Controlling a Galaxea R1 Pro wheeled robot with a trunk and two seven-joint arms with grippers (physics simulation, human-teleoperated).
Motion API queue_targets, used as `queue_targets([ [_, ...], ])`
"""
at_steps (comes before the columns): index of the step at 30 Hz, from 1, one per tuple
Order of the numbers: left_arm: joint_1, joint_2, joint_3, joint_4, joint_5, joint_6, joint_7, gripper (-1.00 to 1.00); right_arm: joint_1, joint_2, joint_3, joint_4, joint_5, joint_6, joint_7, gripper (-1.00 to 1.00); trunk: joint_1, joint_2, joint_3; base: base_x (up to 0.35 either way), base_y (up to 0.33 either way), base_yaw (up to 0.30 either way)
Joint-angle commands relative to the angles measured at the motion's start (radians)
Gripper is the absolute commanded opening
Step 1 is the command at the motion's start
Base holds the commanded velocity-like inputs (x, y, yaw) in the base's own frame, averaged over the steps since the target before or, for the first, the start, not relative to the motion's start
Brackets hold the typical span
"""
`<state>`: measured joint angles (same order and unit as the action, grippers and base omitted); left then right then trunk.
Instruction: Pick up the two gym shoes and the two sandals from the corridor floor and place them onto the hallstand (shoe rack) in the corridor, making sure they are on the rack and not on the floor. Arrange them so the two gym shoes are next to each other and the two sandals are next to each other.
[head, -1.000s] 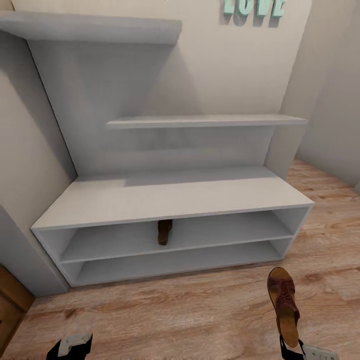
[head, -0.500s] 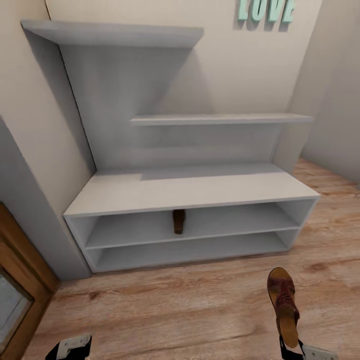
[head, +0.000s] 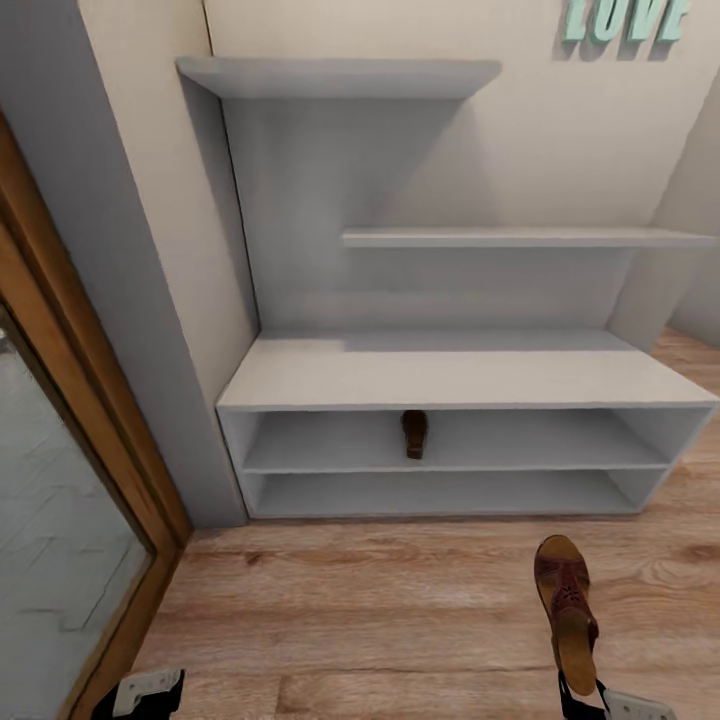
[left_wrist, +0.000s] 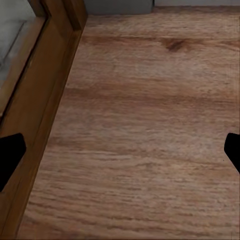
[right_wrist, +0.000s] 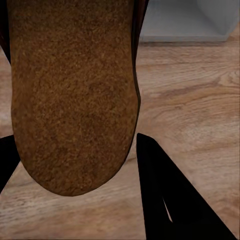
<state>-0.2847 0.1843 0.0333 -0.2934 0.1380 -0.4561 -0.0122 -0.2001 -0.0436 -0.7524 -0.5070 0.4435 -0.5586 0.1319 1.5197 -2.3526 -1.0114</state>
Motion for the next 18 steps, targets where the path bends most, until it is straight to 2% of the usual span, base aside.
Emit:
queue_targets([
  [1, -0.001, 0.000, -0.001, 0.001, 0.006, -0.003, -0.002, 1.00, -0.001, 0.001, -0.008, -0.001, -0.002, -0.003, 0.011, -1.00, 0.000, 0.000, -0.001, -0.014, 0.258, 0.071],
  [4, -0.001, 0.000, -0.001, 0.001, 0.005, -0.005, -0.005, 1.00, -0.001, 0.001, -0.008, -0.001, -0.003, -0.003, 0.011, -1.00, 0.000, 0.000, -0.001, -0.008, 0.166, 0.044],
  [14, -0.001, -0.014, -0.012, 0.004, -0.003, -0.023, -0.015, 1.00, -0.001, 0.003, -0.008, -0.001, -0.006, -0.002, 0.009, -1.00, 0.000, 0.000, -0.001, -0.001, 0.015, 0.004],
  [18, 0.004, -0.014, -0.011, 0.014, -0.001, -0.105, -0.054, 1.00, -0.002, 0.037, -0.001, 0.008, -0.002, 0.013, 0.008, -1.00, 0.000, 0.000, -0.001, 0.000, 0.000, 0.000],
])
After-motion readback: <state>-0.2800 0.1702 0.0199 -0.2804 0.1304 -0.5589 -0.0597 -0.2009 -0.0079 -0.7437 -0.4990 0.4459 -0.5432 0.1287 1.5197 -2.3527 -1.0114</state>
